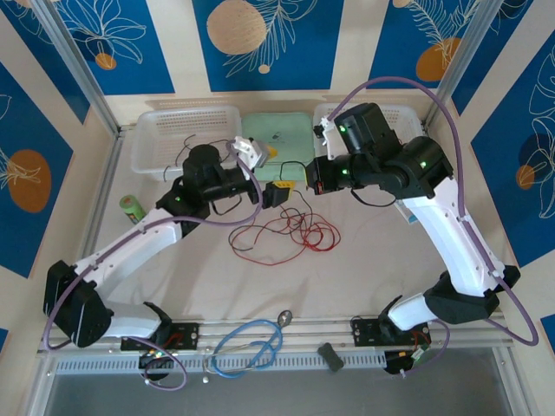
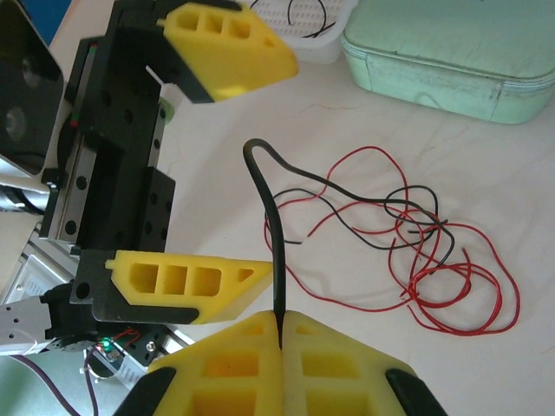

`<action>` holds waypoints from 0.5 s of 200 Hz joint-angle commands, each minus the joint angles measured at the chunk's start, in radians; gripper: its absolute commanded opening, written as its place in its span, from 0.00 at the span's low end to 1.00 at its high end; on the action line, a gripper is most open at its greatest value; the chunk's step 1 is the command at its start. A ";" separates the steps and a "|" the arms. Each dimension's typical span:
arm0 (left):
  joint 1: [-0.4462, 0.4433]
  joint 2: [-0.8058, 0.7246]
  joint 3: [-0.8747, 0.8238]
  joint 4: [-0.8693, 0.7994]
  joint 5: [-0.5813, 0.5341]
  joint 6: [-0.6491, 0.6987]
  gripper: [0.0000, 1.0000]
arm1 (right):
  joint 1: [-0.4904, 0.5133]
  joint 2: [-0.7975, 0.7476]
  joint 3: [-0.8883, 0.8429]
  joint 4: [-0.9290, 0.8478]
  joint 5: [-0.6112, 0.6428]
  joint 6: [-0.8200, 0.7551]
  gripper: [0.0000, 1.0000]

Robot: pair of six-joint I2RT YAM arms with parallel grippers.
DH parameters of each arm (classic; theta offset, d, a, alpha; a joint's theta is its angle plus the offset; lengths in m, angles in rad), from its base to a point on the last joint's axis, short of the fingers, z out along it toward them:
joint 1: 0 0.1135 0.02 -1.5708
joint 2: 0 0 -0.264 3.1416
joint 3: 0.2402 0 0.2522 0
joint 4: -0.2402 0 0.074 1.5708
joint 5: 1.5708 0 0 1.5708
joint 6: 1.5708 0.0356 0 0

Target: Untangle the cables

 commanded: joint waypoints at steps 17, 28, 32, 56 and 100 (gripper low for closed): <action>-0.007 0.063 0.065 0.040 0.034 0.011 0.88 | 0.007 -0.035 -0.009 0.015 -0.025 -0.017 0.00; -0.007 0.079 0.084 0.019 0.020 0.008 0.70 | 0.006 -0.040 -0.011 0.015 -0.022 -0.017 0.00; -0.007 0.083 0.089 0.013 0.018 0.008 0.66 | 0.006 -0.042 -0.011 0.013 -0.020 -0.016 0.00; -0.011 0.090 0.104 -0.005 0.009 0.016 0.41 | 0.005 -0.053 -0.023 0.014 -0.014 -0.017 0.00; -0.025 0.050 0.098 -0.029 -0.057 0.022 0.00 | -0.009 -0.093 -0.116 0.059 0.000 0.023 0.04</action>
